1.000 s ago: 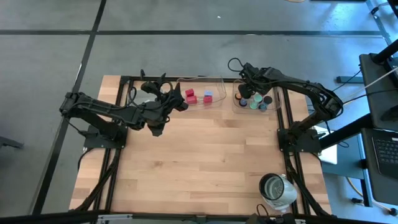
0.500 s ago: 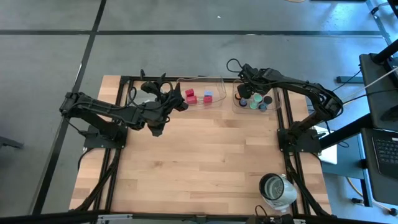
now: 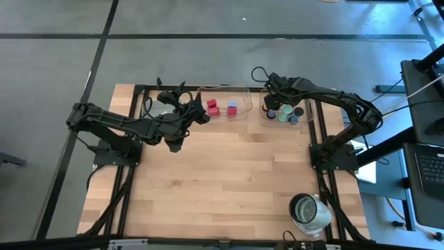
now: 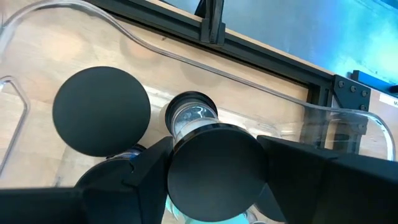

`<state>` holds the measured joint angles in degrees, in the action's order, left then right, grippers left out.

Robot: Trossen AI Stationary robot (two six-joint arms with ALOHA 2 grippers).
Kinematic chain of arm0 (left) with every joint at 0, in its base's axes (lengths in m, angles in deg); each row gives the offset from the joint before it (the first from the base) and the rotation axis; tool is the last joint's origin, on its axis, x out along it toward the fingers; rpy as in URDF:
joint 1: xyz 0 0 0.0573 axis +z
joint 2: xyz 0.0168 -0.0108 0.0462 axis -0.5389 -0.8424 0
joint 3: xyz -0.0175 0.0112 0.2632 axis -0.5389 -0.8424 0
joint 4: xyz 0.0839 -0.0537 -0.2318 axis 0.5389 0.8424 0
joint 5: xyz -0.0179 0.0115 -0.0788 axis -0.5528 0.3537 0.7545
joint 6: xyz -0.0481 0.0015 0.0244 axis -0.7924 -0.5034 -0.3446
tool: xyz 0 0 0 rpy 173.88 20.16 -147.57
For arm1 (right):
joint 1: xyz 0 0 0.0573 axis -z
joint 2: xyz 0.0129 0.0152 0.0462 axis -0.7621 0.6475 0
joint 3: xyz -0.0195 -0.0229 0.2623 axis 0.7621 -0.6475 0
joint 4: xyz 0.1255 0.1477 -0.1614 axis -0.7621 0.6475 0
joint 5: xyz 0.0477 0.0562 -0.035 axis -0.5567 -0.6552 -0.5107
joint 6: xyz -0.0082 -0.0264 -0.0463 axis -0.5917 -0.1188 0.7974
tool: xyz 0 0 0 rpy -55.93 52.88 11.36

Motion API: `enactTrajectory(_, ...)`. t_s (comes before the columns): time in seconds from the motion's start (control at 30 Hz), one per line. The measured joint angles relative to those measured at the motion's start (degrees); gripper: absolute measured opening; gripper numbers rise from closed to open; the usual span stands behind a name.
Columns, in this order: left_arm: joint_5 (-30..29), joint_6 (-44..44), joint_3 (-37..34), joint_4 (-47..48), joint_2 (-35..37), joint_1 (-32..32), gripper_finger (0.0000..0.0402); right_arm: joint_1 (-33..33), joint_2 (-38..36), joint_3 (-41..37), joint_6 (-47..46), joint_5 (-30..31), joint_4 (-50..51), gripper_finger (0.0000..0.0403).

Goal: Pick & Place Office items
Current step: Put the white hourglass into the right transparent bin

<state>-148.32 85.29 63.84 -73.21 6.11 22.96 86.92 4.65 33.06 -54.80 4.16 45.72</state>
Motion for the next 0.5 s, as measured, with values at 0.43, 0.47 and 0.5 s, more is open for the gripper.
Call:
enactTrajectory(0.43, -0.02, -0.02, 0.00, 0.00, 0.01, 0.00, 0.0317, 0.00, 0.00, -0.47, -0.67, -1.52, -0.08, 0.0222)
enactTrajectory(0.47, -0.02, 0.00, 0.00, 0.00, -0.01, 0.00, 0.0317, 0.00, -0.02, -0.91, -0.89, -1.48, -0.24, 0.0222)
enactTrajectory(0.5, -0.02, 0.02, 0.00, 0.00, 0.01, 0.00, 0.0317, 0.00, -0.02, -1.44, -1.10, -1.27, -0.31, 0.0222)
